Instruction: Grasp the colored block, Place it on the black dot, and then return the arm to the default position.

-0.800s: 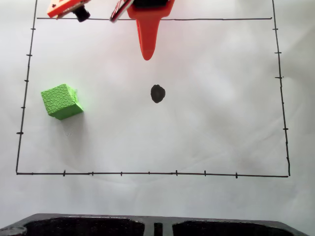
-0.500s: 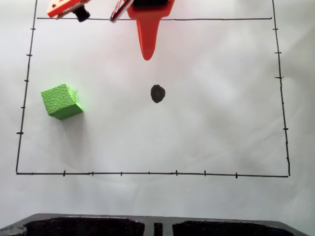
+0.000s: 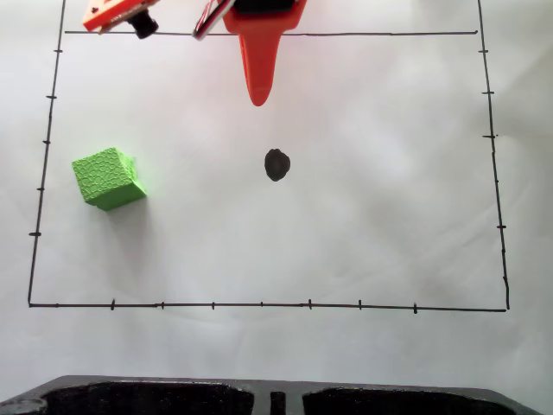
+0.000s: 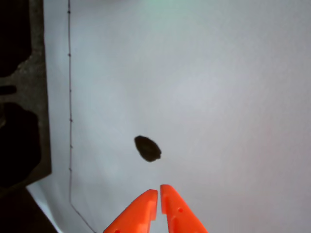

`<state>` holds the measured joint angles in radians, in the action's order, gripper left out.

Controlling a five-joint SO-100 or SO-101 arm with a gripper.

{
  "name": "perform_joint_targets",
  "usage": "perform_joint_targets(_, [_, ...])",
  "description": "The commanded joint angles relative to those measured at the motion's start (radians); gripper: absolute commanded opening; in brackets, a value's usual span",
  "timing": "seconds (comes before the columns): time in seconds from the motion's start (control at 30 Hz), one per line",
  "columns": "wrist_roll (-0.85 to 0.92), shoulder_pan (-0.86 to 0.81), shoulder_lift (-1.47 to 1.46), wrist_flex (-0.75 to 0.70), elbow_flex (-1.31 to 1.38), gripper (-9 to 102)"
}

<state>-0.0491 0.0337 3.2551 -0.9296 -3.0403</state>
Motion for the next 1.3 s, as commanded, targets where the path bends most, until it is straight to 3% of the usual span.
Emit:
perform_joint_targets(0.0, [-0.015, -0.017, 0.015, 0.012, 0.006, 0])
perform_joint_targets(0.57, [0.083, -0.011, -0.152, 0.089, 0.058, 0])
perform_joint_targets(1.27, [0.517, -0.199, -0.738, -0.307, 0.703, 0])
